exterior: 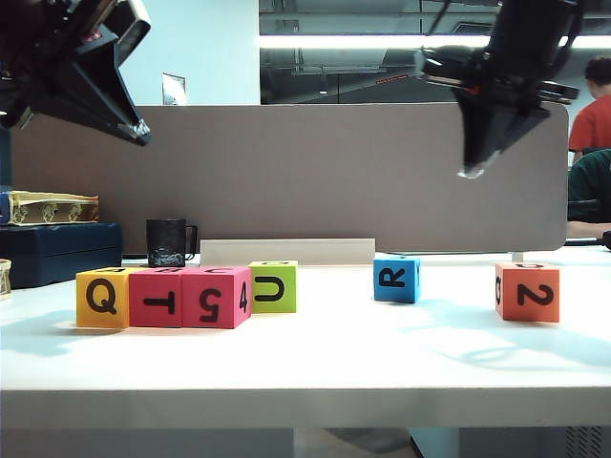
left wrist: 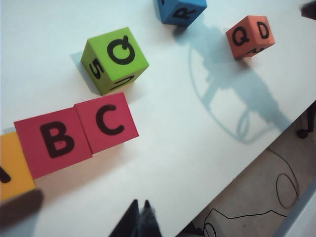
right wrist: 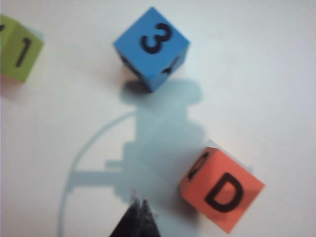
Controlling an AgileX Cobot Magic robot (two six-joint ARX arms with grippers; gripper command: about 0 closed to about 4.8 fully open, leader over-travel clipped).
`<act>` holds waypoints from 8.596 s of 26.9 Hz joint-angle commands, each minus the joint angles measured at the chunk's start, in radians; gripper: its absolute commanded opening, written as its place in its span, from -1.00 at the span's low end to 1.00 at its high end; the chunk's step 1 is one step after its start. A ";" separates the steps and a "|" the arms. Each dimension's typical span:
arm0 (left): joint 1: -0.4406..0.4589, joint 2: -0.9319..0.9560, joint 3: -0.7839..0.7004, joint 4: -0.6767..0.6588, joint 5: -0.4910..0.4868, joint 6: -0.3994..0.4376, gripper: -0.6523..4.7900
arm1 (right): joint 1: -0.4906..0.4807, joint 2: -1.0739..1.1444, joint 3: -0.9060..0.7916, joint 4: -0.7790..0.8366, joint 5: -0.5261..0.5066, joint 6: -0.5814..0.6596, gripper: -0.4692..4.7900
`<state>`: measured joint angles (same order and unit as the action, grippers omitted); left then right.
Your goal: Select the appropriate blocks from the scattered letter blocks on the table and arrange them in a row to spell out "ABCD".
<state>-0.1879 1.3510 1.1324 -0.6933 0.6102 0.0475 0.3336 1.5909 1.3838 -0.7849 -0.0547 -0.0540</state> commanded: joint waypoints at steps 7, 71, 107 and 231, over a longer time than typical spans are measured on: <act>-0.001 -0.018 0.003 0.021 0.022 -0.007 -0.78 | -0.073 0.101 0.003 -0.022 0.012 -0.001 -0.84; -0.001 -0.020 0.003 0.059 0.022 -0.022 -0.78 | 0.130 0.286 0.003 0.139 -0.240 0.123 0.05; -0.001 -0.024 0.003 0.022 0.023 -0.022 -0.78 | 0.234 0.331 0.026 0.240 -0.330 0.212 0.87; -0.001 -0.126 0.239 -0.183 -0.192 0.002 -0.78 | 0.223 0.462 0.227 -0.019 -0.143 0.080 -0.83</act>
<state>-0.1890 1.2301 1.3682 -0.8833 0.4175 0.0414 0.5549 2.0571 1.6070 -0.8032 -0.1806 0.0284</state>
